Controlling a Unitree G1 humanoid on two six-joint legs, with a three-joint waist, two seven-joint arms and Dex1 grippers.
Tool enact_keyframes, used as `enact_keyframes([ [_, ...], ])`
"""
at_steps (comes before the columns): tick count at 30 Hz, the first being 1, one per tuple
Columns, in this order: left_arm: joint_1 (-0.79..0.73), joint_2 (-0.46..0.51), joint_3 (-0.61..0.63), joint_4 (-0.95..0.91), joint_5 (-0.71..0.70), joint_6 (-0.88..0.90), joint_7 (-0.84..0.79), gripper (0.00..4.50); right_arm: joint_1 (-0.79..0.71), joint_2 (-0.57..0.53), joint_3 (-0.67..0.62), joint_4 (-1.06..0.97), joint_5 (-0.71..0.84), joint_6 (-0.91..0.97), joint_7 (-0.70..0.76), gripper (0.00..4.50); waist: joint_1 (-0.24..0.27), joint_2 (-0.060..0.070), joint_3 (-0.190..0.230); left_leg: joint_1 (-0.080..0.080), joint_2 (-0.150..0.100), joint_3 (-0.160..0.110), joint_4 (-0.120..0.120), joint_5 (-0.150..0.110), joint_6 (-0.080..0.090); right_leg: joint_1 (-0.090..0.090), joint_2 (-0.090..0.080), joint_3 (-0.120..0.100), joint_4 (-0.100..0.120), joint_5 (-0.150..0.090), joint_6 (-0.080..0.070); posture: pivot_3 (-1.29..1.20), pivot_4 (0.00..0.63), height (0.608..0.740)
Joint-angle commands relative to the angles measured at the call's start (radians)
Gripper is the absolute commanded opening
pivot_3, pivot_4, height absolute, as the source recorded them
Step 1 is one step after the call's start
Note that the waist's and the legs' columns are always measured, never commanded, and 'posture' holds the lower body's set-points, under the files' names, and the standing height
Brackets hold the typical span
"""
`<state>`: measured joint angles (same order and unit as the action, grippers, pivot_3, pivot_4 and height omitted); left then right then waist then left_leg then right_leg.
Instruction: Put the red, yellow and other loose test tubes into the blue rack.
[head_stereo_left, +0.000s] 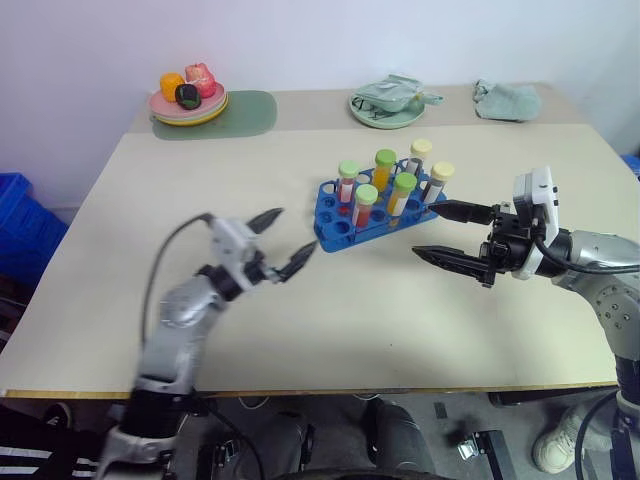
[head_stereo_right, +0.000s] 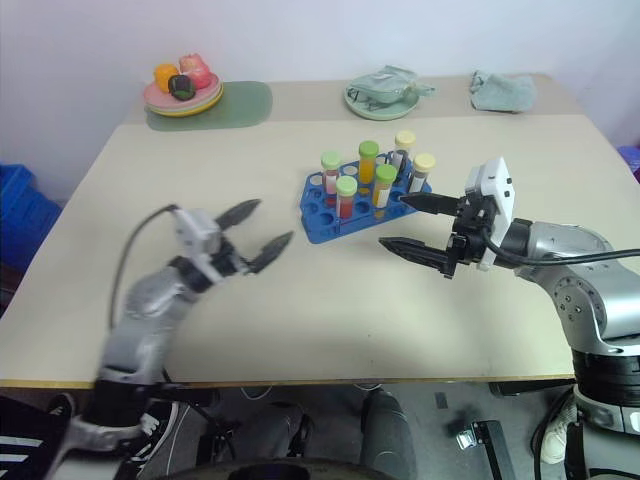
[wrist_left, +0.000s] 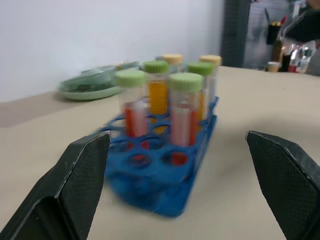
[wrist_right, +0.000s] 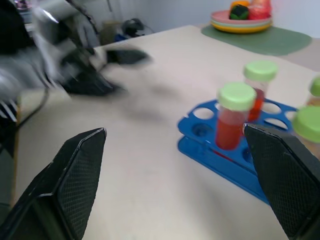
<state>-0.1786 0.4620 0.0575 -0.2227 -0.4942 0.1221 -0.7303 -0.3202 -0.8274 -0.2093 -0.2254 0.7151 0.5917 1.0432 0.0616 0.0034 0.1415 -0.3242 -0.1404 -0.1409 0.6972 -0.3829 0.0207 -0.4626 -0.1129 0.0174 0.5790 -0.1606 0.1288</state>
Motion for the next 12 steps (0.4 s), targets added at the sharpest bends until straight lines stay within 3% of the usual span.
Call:
enact_keyframes([
  [1, 0.004, 0.165, 0.167, -0.009, -0.163, 0.081, -0.186, 4.43, -0.012, -0.015, -0.024, 0.018, -0.014, -0.043, 0.032, 4.50, -0.001, 0.000, 0.000, 0.000, 0.000, 0.000, 0.000, 0.000, 0.000, 0.000, 0.000, 0.000, 0.000, 0.000, 0.000, 0.00, 0.150, 0.740],
  [6, 0.068, 0.379, 0.329, 0.129, -0.244, 0.134, -0.434, 4.43, 0.014, -0.029, -0.045, 0.051, -0.026, -0.072, 0.066, 4.50, -0.008, 0.002, 0.001, 0.001, 0.000, 0.000, -0.002, 0.000, 0.000, 0.000, 0.000, 0.000, -0.001, 0.000, 0.000, 0.00, 0.150, 0.740],
  [12, 0.090, 0.463, 0.397, 0.191, -0.286, 0.187, -0.579, 4.43, -0.005, -0.032, -0.038, 0.096, -0.044, -0.095, 0.086, 4.50, -0.022, 0.002, 0.002, 0.001, 0.000, 0.000, -0.003, 0.000, 0.000, 0.000, 0.000, -0.001, -0.001, 0.000, 0.000, 0.00, 0.150, 0.740],
])
